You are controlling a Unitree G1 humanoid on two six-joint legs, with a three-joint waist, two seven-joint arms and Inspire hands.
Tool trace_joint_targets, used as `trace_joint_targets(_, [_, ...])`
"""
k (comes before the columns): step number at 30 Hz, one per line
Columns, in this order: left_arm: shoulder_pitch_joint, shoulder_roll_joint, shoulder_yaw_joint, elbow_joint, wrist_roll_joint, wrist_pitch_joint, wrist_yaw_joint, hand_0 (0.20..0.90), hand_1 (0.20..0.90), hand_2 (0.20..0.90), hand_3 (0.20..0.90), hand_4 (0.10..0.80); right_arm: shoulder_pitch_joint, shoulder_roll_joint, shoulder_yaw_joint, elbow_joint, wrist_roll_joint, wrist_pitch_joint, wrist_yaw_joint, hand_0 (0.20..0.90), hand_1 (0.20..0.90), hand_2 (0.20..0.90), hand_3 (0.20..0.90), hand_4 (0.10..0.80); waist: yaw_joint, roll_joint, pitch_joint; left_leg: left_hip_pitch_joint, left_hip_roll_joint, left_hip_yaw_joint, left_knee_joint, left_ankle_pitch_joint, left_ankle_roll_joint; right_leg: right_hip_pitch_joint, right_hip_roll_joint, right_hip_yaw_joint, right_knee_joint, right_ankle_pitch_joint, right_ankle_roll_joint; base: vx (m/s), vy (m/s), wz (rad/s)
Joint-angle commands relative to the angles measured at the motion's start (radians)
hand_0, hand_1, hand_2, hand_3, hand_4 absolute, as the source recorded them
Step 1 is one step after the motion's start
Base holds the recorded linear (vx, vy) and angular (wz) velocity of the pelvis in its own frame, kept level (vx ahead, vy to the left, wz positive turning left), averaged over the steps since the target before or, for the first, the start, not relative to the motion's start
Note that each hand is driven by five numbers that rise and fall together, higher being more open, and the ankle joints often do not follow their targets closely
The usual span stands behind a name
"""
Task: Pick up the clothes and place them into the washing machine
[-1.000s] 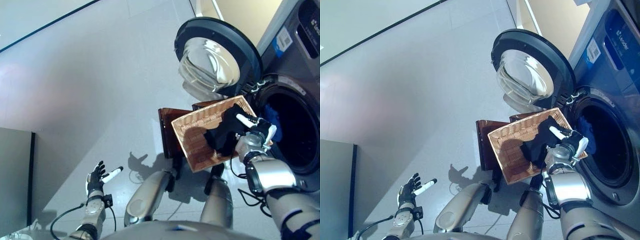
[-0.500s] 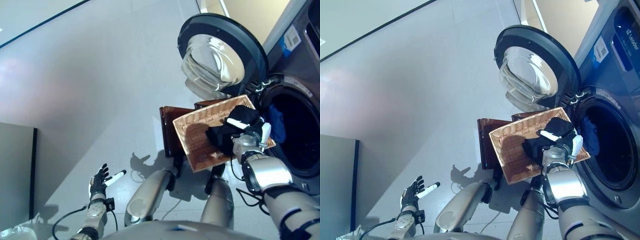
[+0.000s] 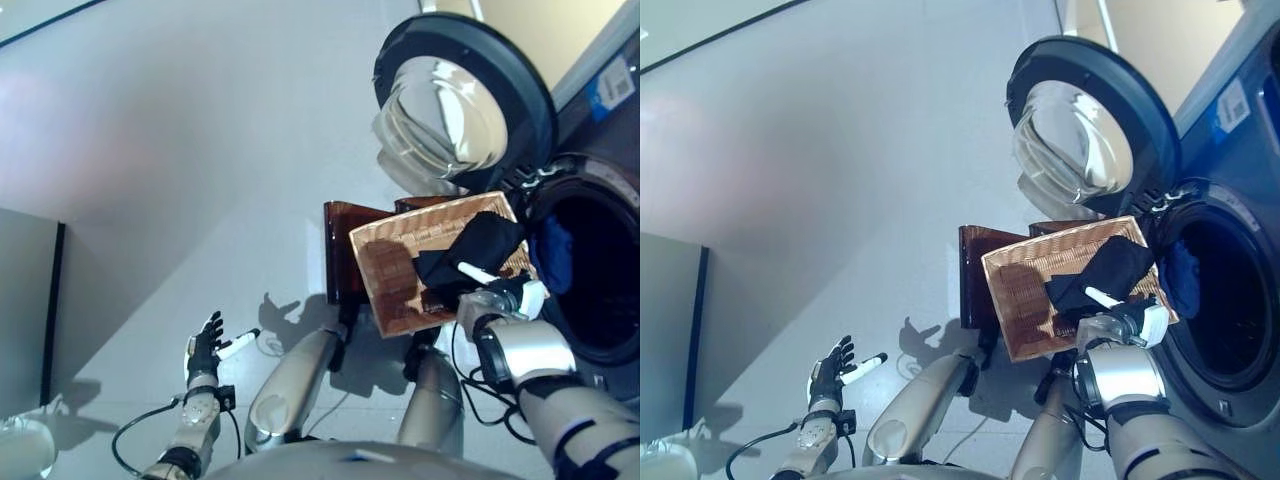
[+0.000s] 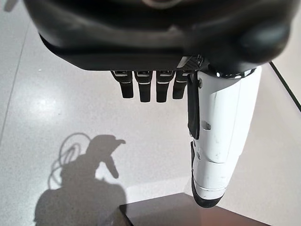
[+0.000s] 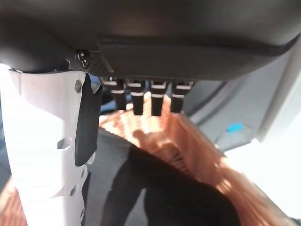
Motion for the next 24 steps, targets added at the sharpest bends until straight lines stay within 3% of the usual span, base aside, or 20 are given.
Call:
trace_joint_targets(1, [0.013, 0.055, 0.005, -0.046, 0.016, -0.033, 0.06, 0.9, 0.9, 0.9, 0.9, 0.8, -0.005, -0.092, -0.025, 0.005, 0.031, -0.024, -0.05, 0.9, 0.9, 0.9, 0.9, 0.8, 0.049, 0.041, 0.021, -0.112, -0.011, 0.009, 0.098, -0.06, -0.068, 0.033, 0.006, -0.006, 0.038, -0.058, -0.041, -0.03, 0.004, 0.32])
trace_joint_targets(8, [0.011, 0.071, 0.018, -0.149, 0.026, -0.032, 0.071, 0.9, 0.9, 0.9, 0.9, 0.8, -0.041, -0.174, -0.034, 0.009, 0.065, -0.012, -0.045, 0.9, 0.9, 0.9, 0.9, 0.8, 0.097, 0.062, 0.039, -0.253, -0.024, -0.012, 0.201, -0.083, -0.068, -0.1, -0.023, -0.02, 0.172, -0.114, -0.052, -0.019, 0.002, 0.24])
trace_joint_targets(14, [0.009, 0.081, 0.016, -0.192, 0.019, -0.037, 0.084, 0.9, 0.9, 0.9, 0.9, 0.8, -0.087, -0.155, -0.003, -0.008, 0.034, -0.005, -0.065, 0.9, 0.9, 0.9, 0.9, 0.8, 0.126, 0.079, 0.045, -0.3, -0.043, -0.027, 0.212, -0.074, -0.072, -0.148, -0.036, -0.036, 0.217, -0.131, -0.058, 0.001, -0.002, 0.36])
trace_joint_targets(15, [0.016, 0.082, 0.016, -0.201, 0.018, -0.038, 0.085, 0.9, 0.9, 0.9, 0.9, 0.8, -0.099, -0.153, 0.014, -0.008, 0.015, 0.002, -0.063, 0.697, 0.697, 0.697, 0.697, 0.655, 0.134, 0.078, 0.042, -0.309, -0.042, -0.03, 0.21, -0.073, -0.071, -0.16, -0.039, -0.039, 0.223, -0.134, -0.06, 0.009, 0.011, -0.17])
trace_joint_targets(16, [0.016, 0.082, 0.016, -0.201, 0.018, -0.038, 0.085, 0.9, 0.9, 0.9, 0.9, 0.8, -0.099, -0.153, 0.014, -0.008, 0.015, 0.002, -0.063, 0.625, 0.625, 0.625, 0.625, 0.604, 0.134, 0.078, 0.041, -0.309, -0.042, -0.029, 0.21, -0.073, -0.071, -0.16, -0.039, -0.039, 0.223, -0.134, -0.06, 0.022, 0.017, -0.17])
trace_joint_targets(17, [0.024, 0.083, 0.016, -0.212, 0.015, -0.04, 0.082, 0.9, 0.9, 0.9, 0.9, 0.8, -0.113, -0.148, 0.032, -0.009, -0.005, 0.011, -0.061, 0.466, 0.466, 0.466, 0.466, 0.49, 0.143, 0.078, 0.04, -0.309, -0.044, -0.033, 0.205, -0.072, -0.07, -0.161, -0.038, -0.041, 0.222, -0.136, -0.059, 0.016, 0.016, 0.09])
trace_joint_targets(20, [0.036, 0.083, 0.019, -0.226, 0.016, -0.035, 0.078, 0.9, 0.9, 0.9, 0.9, 0.8, -0.125, -0.152, 0.037, -0.006, -0.015, 0.02, -0.059, 0.318, 0.318, 0.318, 0.318, 0.384, 0.147, 0.083, 0.038, -0.305, -0.047, -0.038, 0.2, -0.072, -0.068, -0.161, -0.039, -0.041, 0.221, -0.139, -0.061, 0.015, 0.018, 0.04])
trace_joint_targets(24, [0.047, 0.087, 0.028, -0.237, 0.021, -0.03, 0.073, 0.9, 0.9, 0.9, 0.9, 0.8, -0.123, -0.161, 0.028, -0.006, -0.019, 0.026, -0.061, 0.258, 0.258, 0.258, 0.258, 0.341, 0.148, 0.086, 0.033, -0.299, -0.05, -0.039, 0.192, -0.07, -0.068, -0.161, -0.042, -0.039, 0.224, -0.141, -0.06, 0.012, 0.023, -0.02])
